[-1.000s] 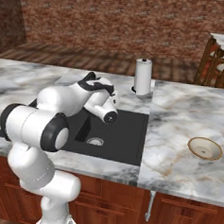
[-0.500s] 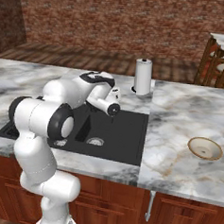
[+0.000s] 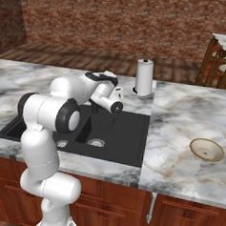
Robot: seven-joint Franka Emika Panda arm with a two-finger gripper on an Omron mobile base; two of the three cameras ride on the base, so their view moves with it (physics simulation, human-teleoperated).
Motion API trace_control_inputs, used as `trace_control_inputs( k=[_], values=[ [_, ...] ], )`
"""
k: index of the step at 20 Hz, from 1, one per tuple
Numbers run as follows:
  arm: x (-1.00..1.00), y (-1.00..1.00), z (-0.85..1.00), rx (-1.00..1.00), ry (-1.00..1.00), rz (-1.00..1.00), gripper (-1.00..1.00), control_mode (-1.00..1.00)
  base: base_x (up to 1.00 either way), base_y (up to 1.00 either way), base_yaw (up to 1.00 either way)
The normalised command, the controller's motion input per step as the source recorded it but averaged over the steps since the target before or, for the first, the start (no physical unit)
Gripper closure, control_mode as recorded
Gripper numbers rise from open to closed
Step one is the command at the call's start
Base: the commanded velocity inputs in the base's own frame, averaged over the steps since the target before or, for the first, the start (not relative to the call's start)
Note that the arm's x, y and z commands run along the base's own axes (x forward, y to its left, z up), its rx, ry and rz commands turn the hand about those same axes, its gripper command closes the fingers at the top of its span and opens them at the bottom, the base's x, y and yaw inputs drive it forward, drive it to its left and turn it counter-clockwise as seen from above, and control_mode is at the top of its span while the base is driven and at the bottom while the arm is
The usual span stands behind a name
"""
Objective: Rinse each bowl for a few seconds and place them down in the sink or on the counter.
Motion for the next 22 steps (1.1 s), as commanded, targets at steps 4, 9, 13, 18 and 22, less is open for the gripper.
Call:
trace_control_inputs(
  k=[4, 9, 13, 18, 22],
  values=[
    [0.26, 0.00, -0.16, 0.00, 0.00, 0.00, -1.00, -1.00, 0.00, 0.00, 0.00],
    [0.21, 0.00, -0.20, 0.00, 0.00, 0.00, -1.00, -1.00, 0.00, 0.00, 0.00],
    [0.21, 0.00, -0.16, 0.00, 0.00, 0.00, -1.00, -1.00, 0.00, 0.00, 0.00],
    [0.24, 0.00, -0.13, 0.00, 0.00, 0.00, -1.00, -1.00, 0.00, 0.00, 0.00],
    [0.27, 0.00, -0.08, 0.00, 0.00, 0.00, -1.00, -1.00, 0.00, 0.00, 0.00]
  ],
)
